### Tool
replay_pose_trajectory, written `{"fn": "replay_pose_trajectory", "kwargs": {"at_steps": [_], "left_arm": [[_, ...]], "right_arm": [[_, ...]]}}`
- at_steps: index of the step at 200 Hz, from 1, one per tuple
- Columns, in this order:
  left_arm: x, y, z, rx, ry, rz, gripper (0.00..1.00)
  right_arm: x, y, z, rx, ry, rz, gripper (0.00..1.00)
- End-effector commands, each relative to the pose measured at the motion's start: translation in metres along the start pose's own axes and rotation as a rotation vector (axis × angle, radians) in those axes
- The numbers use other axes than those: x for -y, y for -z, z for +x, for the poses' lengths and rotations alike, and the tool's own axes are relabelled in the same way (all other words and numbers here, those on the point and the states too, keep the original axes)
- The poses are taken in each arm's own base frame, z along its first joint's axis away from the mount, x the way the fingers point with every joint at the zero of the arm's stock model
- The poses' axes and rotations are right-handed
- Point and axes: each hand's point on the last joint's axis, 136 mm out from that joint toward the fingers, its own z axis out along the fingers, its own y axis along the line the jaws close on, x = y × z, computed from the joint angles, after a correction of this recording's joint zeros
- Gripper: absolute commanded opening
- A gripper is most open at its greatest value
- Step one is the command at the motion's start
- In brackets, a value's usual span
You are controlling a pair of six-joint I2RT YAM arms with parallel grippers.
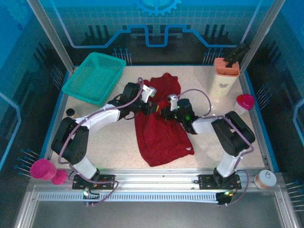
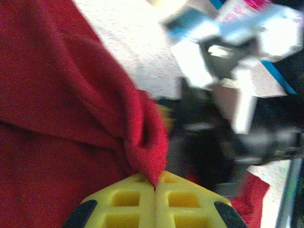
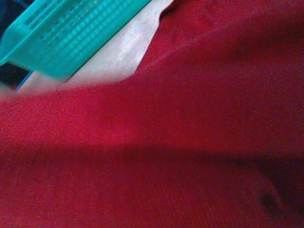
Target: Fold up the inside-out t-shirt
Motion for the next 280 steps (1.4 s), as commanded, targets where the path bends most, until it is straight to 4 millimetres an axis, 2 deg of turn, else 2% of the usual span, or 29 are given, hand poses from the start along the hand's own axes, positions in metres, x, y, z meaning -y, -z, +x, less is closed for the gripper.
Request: {"fn": "replay_pose_trajectory", "kwargs": {"at_steps": [1,23,40,56,76,92,109,116,118,123,144,170,188,202,220,244,254,263,280], "left_arm": [[-0.042,0.008,0.002,0.015,0.025,-0.148,0.00],[-0.080,-0.009,0.021,-0.060,0.021,-0.266,0.00],[-0.094,-0.027,0.032,-0.102,0.030,-0.278,0.00],[-0.106,-0.040,0.041,-0.125,0.041,-0.299,0.00],[-0.115,-0.051,0.052,-0.142,0.019,-0.329,0.01],[-0.120,-0.049,0.061,-0.161,0.012,-0.373,0.10],[-0.120,-0.042,0.067,-0.152,0.011,-0.380,0.22],[-0.115,-0.037,0.068,-0.145,0.017,-0.372,0.27],[-0.113,-0.035,0.068,-0.142,0.020,-0.369,0.28],[-0.108,-0.030,0.066,-0.129,0.025,-0.355,0.32],[-0.070,0.000,0.055,-0.031,0.019,-0.253,0.44],[-0.036,0.039,0.047,0.087,0.033,-0.188,0.46],[0.000,0.051,0.046,0.159,0.010,-0.065,0.49],[0.021,0.046,0.050,0.170,-0.031,-0.018,0.53],[0.037,0.025,0.062,0.124,-0.053,0.045,0.53],[0.032,0.000,0.073,0.060,-0.045,0.029,0.53],[0.033,-0.008,0.076,0.051,-0.069,0.026,0.52],[0.034,-0.015,0.078,0.039,-0.092,0.023,0.52],[0.028,-0.027,0.084,-0.005,-0.085,-0.016,0.50]], "right_arm": [[-0.050,0.045,-0.008,0.002,0.044,-0.328,0.00],[-0.081,0.076,0.001,-0.096,0.027,-0.486,0.00],[-0.100,0.091,0.008,-0.151,0.056,-0.547,0.00],[-0.114,0.104,0.005,-0.170,0.051,-0.606,0.00],[-0.118,0.110,-0.002,-0.243,-0.017,-0.571,0.00],[-0.120,0.113,-0.005,-0.287,-0.028,-0.535,0.00],[-0.112,0.112,-0.004,-0.348,-0.053,-0.447,0.00],[-0.103,0.111,0.002,-0.383,-0.067,-0.392,0.00],[-0.104,0.110,-0.004,-0.379,-0.057,-0.382,0.00],[-0.098,0.109,-0.003,-0.392,-0.056,-0.342,0.00],[-0.077,0.101,0.006,-0.444,-0.074,-0.223,0.01],[-0.070,0.099,0.008,-0.506,-0.107,-0.181,0.10],[-0.065,0.098,0.010,-0.527,-0.111,-0.158,0.14],[-0.062,0.096,0.010,-0.535,-0.117,-0.148,0.16],[-0.060,0.094,0.013,-0.550,-0.123,-0.145,0.17],[-0.049,0.086,0.017,-0.547,-0.169,-0.117,0.17],[-0.050,0.084,0.018,-0.554,-0.187,-0.130,0.24],[-0.050,0.084,0.019,-0.559,-0.192,-0.137,0.26],[-0.048,0.083,0.022,-0.550,-0.191,-0.136,0.22]]}}
